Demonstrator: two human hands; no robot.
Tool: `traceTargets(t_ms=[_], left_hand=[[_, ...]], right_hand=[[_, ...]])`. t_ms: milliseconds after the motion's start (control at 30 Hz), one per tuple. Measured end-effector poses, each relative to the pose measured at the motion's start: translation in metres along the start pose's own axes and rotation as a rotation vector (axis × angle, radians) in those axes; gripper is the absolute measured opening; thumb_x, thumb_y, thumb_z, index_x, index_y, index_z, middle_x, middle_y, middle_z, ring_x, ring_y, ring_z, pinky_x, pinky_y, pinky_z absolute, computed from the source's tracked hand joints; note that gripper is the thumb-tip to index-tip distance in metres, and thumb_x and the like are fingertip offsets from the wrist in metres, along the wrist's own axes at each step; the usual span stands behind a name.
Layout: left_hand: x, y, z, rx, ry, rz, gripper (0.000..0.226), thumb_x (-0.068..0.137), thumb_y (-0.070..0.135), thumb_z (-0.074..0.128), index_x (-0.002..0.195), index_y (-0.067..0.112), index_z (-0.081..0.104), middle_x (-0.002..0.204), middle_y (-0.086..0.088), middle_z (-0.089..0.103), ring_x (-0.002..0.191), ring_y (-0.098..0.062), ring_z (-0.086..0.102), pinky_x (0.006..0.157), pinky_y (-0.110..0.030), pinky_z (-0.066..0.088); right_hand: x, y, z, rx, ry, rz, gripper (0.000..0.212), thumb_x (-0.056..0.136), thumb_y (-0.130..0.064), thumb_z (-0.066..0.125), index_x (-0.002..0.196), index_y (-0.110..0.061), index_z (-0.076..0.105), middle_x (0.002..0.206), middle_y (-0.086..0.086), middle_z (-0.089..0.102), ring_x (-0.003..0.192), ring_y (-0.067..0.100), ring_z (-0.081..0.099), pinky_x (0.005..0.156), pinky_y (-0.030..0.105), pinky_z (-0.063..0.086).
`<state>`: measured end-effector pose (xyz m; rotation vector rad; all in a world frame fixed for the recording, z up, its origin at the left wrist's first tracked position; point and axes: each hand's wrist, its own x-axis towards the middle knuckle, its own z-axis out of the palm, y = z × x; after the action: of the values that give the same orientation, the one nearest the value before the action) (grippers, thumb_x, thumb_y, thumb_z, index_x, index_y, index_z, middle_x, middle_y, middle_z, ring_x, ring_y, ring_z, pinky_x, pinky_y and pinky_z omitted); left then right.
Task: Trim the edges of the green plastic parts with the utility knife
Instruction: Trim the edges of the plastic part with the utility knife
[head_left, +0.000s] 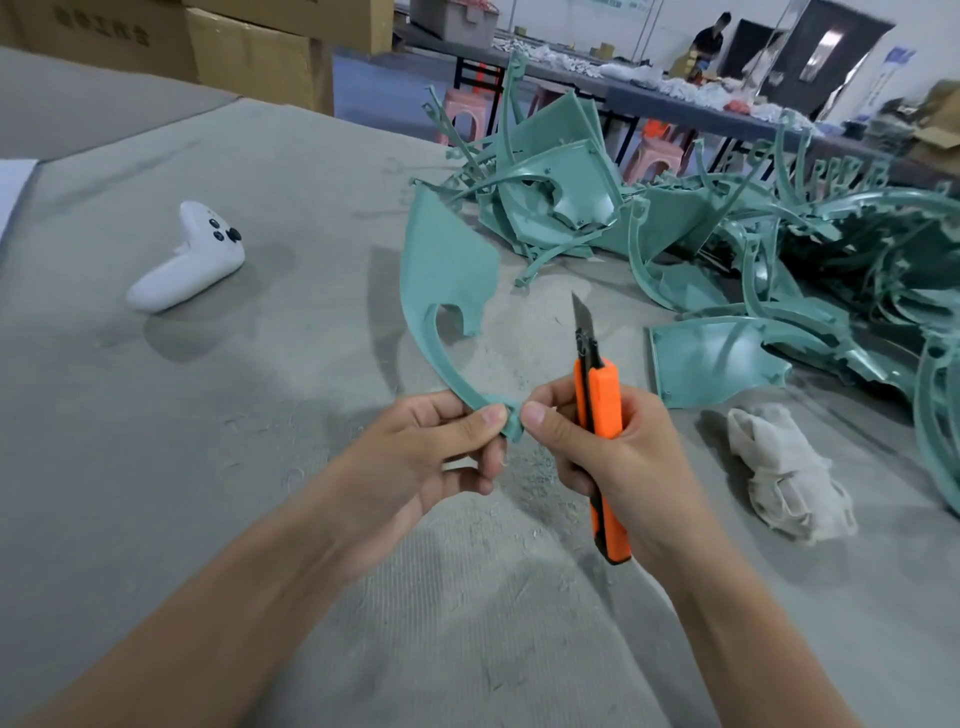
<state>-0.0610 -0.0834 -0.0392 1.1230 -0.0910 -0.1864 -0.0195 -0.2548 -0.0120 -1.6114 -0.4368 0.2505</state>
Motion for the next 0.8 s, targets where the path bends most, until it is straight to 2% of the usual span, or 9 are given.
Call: traceTargets(t_ms=[167,267,433,500,533,600,667,733,800], left_hand=[[0.002,-0.001,-0.003,0.01,0.003,-0.029,0.017,0.077,0.032,0.069,0.085,0.017,0.075,0.063,0.0,0.057,0.059,-0.007,0.053,0.057,-0.02,0.048],[0.001,0.0,-0.003,0.024,0.018,-0.038,0.019,0.074,0.034,0.071,0.083,0.017,0.075,0.062,0.0,0.056,0.058,-0.007,0.052,0.057,-0.02,0.047],[-0.001,0.003,0.003,0.128,0.058,-0.055,0.015,0.079,0.034,0.073,0.072,0.02,0.073,0.06,-0.003,0.054,0.055,-0.01,0.049,0.054,-0.022,0.046],[-0.003,0.005,0.005,0.163,0.081,-0.066,0.019,0.074,0.036,0.07,0.072,0.017,0.073,0.058,-0.004,0.054,0.053,-0.01,0.049,0.053,-0.022,0.045],[-0.003,0.005,0.006,0.2,0.099,-0.065,0.021,0.075,0.034,0.07,0.074,0.014,0.072,0.057,-0.004,0.055,0.052,-0.01,0.049,0.052,-0.021,0.044],[-0.002,0.001,0.008,0.318,0.15,-0.032,0.018,0.083,0.024,0.07,0.075,0.007,0.07,0.055,-0.002,0.056,0.05,-0.009,0.05,0.049,-0.018,0.043],[-0.002,-0.006,0.012,0.51,0.202,0.052,0.015,0.086,0.016,0.068,0.072,0.013,0.069,0.051,0.004,0.056,0.047,-0.008,0.051,0.047,-0.02,0.042],[-0.003,-0.016,0.016,0.834,0.214,0.187,0.026,0.086,0.021,0.069,0.062,0.023,0.059,0.048,0.011,0.053,0.044,-0.003,0.047,0.047,-0.016,0.038],[-0.006,-0.024,0.019,1.113,0.166,0.299,0.032,0.084,0.028,0.065,0.059,0.027,0.045,0.05,0.011,0.05,0.044,-0.007,0.046,0.046,-0.015,0.034]], right_hand=[[0.0,0.002,0.002,-0.005,0.018,0.017,0.013,0.075,-0.029,0.076,0.07,-0.017,0.072,0.052,0.001,0.045,0.044,0.011,0.037,0.042,0.018,0.031],[0.0,0.005,-0.001,-0.042,0.047,0.024,0.017,0.088,-0.014,0.073,0.071,-0.014,0.07,0.051,-0.002,0.048,0.044,0.009,0.041,0.043,0.017,0.034],[0.007,0.014,-0.014,-0.456,0.31,-0.01,0.021,0.088,-0.005,0.062,0.08,-0.023,0.071,0.049,-0.007,0.052,0.042,0.009,0.04,0.043,0.02,0.034],[0.009,0.014,-0.02,-0.596,0.351,0.022,0.017,0.089,-0.01,0.063,0.089,-0.026,0.069,0.059,-0.006,0.061,0.044,0.005,0.045,0.048,0.02,0.039],[0.01,0.013,-0.023,-0.565,0.346,0.055,0.016,0.09,-0.011,0.063,0.093,-0.026,0.068,0.064,-0.002,0.064,0.045,0.005,0.045,0.05,0.023,0.041],[0.009,0.009,-0.024,-0.352,0.302,0.111,0.012,0.093,-0.012,0.064,0.095,-0.02,0.071,0.068,0.003,0.07,0.042,0.008,0.044,0.046,0.023,0.039],[0.006,0.004,-0.02,-0.228,0.229,0.099,0.009,0.094,-0.02,0.065,0.093,-0.019,0.074,0.069,0.0,0.072,0.038,0.007,0.042,0.042,0.018,0.037],[0.003,0.002,-0.012,-0.178,0.162,0.06,0.013,0.092,-0.029,0.067,0.097,-0.02,0.075,0.066,0.002,0.071,0.039,0.007,0.04,0.042,0.018,0.037],[0.001,0.002,-0.004,-0.158,0.143,0.034,0.026,0.089,-0.033,0.07,0.103,-0.012,0.073,0.06,0.013,0.062,0.042,0.01,0.038,0.041,0.02,0.037]])
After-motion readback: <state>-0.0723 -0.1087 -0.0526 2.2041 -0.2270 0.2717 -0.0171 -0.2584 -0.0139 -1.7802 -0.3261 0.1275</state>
